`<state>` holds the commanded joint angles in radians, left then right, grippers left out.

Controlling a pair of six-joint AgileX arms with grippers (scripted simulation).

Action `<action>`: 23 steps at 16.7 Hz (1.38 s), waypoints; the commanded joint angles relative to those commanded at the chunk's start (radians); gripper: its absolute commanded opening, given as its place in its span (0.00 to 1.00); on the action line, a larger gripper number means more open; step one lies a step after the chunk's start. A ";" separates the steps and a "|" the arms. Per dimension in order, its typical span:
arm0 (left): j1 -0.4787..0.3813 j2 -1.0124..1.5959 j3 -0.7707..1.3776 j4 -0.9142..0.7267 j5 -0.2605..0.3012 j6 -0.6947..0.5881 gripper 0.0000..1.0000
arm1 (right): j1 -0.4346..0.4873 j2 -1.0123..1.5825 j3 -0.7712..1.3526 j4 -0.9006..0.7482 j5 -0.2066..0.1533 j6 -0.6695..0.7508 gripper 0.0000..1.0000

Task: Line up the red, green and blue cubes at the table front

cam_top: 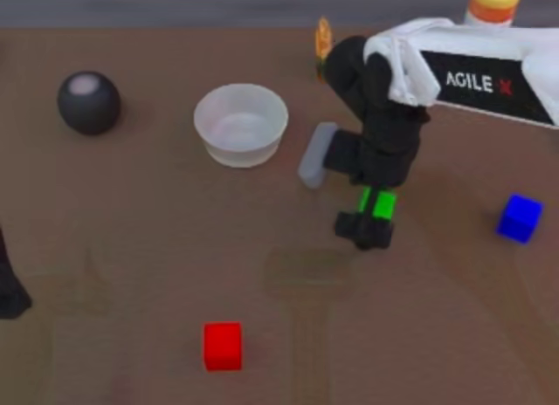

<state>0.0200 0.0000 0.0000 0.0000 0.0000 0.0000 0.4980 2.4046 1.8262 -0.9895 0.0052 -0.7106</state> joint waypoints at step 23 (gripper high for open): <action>0.000 0.000 0.000 0.000 0.000 0.000 1.00 | 0.000 0.004 -0.008 0.009 0.000 0.000 0.00</action>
<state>0.0200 0.0000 0.0000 0.0000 0.0000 0.0000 0.4983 2.4090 1.8185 -0.9801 0.0053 -0.7106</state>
